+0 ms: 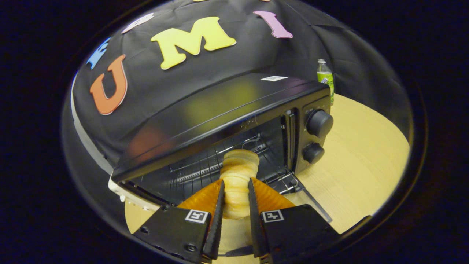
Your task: Open the toaster oven, put the food inside, and close the toaster oven door.
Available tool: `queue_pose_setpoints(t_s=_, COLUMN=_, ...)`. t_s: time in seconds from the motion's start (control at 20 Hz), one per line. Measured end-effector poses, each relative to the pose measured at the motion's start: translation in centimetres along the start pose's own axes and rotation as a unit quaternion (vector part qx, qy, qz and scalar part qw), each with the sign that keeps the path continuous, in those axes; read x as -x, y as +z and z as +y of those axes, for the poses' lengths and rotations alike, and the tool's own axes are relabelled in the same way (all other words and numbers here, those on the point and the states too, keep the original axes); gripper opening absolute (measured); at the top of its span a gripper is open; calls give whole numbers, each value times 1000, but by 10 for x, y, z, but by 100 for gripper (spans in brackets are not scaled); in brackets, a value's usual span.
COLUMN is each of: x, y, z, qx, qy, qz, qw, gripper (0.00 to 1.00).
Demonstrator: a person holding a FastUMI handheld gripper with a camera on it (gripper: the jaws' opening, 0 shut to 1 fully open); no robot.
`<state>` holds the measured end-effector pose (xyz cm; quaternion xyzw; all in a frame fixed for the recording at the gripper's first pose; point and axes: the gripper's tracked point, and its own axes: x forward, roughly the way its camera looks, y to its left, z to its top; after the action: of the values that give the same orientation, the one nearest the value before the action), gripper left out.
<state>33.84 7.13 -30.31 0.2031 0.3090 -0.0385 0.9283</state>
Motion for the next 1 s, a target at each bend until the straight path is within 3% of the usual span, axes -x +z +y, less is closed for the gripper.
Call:
queue_pose_setpoints(t_s=0.2, x=-25, y=0, z=8, qx=6, qy=5, qz=0, qw=1000, gripper=41)
queue_pose_setpoints(t_s=0.35, x=-24, y=-1, z=13, qx=5, qy=17, qz=-2, qw=1000, gripper=50)
queue_pose_setpoints(t_s=0.5, x=-17, y=-1, z=20, qx=-6, qy=43, qz=-4, qw=999, gripper=70)
queue_pose_setpoints(t_s=0.7, x=5, y=-7, z=19, qx=19, qy=45, qz=-7, qw=999, gripper=96)
queue_pose_setpoints(t_s=1.0, x=87, y=-37, z=24, qx=100, qy=77, qz=-27, qw=992, gripper=96)
